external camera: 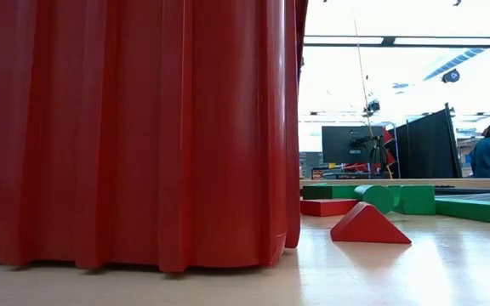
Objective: Sort blocks
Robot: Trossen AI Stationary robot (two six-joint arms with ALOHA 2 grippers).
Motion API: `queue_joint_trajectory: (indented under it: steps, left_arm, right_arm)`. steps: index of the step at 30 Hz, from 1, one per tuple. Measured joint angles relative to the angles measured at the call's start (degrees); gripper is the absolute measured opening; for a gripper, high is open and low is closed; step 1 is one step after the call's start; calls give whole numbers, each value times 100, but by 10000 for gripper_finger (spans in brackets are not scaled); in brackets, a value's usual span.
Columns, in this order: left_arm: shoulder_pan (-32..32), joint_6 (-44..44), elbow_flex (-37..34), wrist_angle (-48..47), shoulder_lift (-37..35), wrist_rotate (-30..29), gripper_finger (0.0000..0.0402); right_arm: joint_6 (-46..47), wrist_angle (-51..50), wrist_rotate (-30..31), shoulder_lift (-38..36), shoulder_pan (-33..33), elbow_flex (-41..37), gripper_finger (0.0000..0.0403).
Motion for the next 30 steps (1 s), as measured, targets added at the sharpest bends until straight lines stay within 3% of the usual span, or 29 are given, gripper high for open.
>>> queue_joint_trajectory:
  steps: [5, 11, 19, 22, 24, 28, 30]
  left_arm:
    - [-96, 315, 940, 39, 569, 221, 100]
    - [-141, 617, 2080, -63, 1808, 803, 100]
    - [-264, 462, 3354, -266, 3175, 1507, 100]
    - [-252, 131, 3542, -298, 3419, 1495, 103]
    - [-242, 37, 3554, -378, 3495, 1480, 146]
    - [-228, 64, 3547, -615, 3529, 1466, 290]
    - [-224, 75, 3547, -778, 3516, 1469, 338]
  right_arm:
    - [1, 1, 3, 0, -47, 1, 0]
    - [32, 18, -3, 0, -58, -1, 0]
    - [66, 3, -10, 0, -58, 1, 0]
    - [68, 1, -12, 0, -58, 1, 0]
    - [68, -1, -17, 0, -56, 0, 0]
    - [66, -6, -29, 0, -56, -1, 0]
    - [63, -14, -34, 0, -56, 0, 0]
